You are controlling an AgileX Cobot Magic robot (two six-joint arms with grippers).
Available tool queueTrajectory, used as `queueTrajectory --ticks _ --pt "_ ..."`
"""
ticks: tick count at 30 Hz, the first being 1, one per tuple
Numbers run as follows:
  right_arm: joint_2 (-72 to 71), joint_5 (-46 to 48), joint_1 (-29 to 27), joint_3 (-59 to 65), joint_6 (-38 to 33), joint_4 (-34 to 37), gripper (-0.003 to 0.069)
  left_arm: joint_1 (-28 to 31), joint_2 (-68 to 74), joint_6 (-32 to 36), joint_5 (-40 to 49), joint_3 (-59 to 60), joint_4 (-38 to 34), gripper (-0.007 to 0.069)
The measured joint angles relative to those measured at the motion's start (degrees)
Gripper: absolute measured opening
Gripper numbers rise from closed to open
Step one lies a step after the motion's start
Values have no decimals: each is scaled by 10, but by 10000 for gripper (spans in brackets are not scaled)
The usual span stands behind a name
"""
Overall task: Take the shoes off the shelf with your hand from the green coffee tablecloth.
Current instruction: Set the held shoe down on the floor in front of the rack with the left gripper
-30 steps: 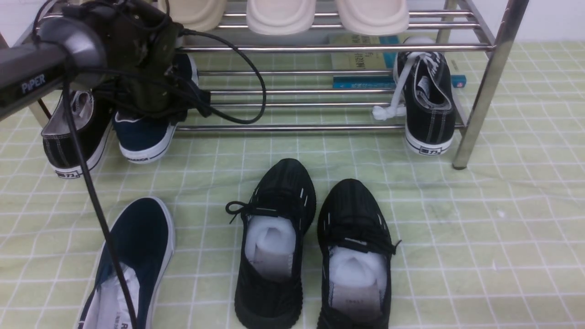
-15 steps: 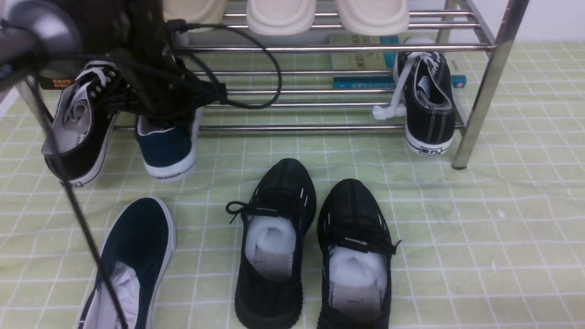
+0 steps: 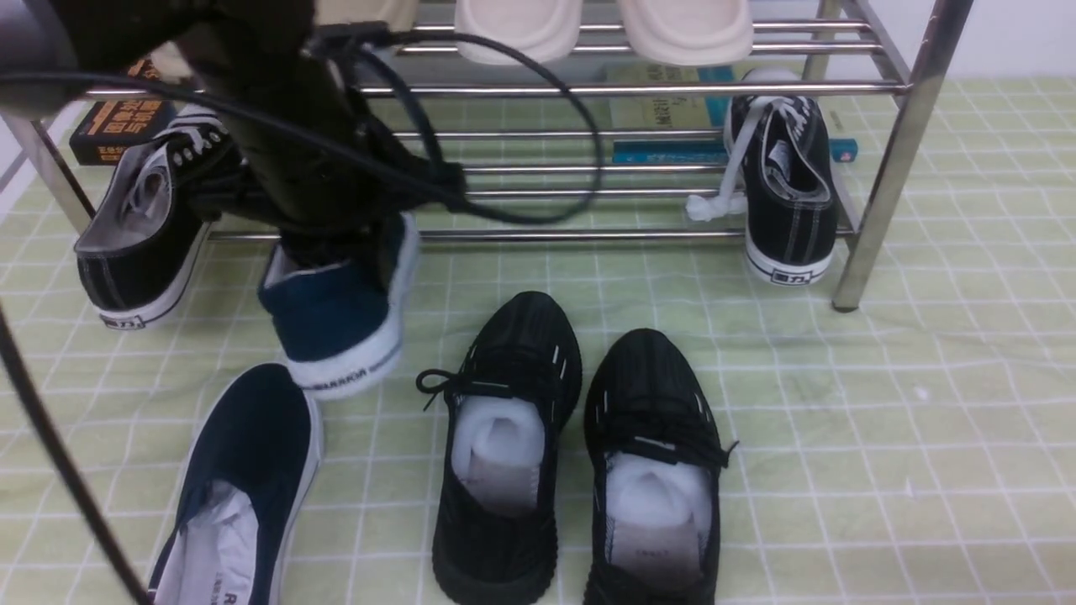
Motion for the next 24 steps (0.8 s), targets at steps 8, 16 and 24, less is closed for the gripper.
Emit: queueTrajectory --ticks 8,16,24 --pt "0 0 0 0 0 0 237 -85 -72 -185 -48 158 124 39" --pt "0 0 0 0 0 0 237 -105 -84 -235 -148 275 113 39" --pt "0 0 0 0 0 0 237 -105 -92 -197 -189 286 100 39"
